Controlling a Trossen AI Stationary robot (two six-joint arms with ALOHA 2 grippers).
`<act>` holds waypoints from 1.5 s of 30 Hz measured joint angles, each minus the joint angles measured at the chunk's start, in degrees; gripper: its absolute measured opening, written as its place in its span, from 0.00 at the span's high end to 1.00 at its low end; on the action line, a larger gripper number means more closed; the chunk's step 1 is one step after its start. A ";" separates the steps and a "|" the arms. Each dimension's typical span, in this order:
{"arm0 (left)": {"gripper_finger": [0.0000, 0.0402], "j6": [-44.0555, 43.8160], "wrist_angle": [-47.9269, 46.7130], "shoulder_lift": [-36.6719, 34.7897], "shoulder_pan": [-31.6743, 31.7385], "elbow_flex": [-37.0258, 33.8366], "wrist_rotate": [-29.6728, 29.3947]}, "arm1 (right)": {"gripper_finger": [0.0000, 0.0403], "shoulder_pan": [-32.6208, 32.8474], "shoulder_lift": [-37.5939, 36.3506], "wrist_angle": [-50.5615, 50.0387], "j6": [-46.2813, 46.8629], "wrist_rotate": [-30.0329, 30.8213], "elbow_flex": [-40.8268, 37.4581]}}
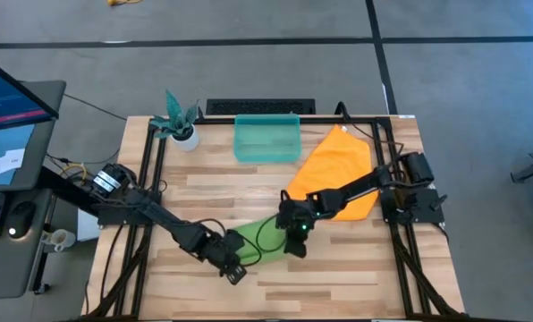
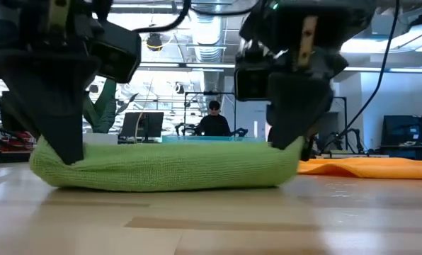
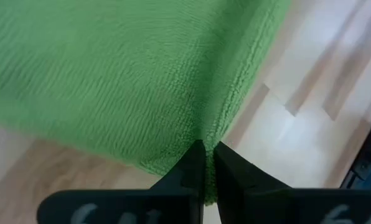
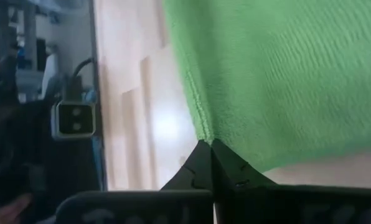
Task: Roll microfiber towels into tight, uniform cylinder then place into a basket
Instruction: Roll the green towel
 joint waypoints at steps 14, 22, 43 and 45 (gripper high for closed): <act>0.98 1.31 2.45 0.00 0.11 0.07 1.05 | 0.98 -3.08 0.00 -3.99 7.43 -7.62 0.09; 0.98 2.23 6.66 0.10 -0.61 0.03 2.83 | 0.99 0.20 4.32 1.28 8.73 -16.36 0.00; 0.97 4.31 2.75 0.07 -0.89 -0.07 -1.75 | 0.98 -2.06 6.95 6.18 14.33 -17.02 0.46; 0.94 5.21 2.71 0.07 -0.89 -0.07 -2.18 | 0.98 -2.06 6.95 6.18 14.37 -16.98 0.46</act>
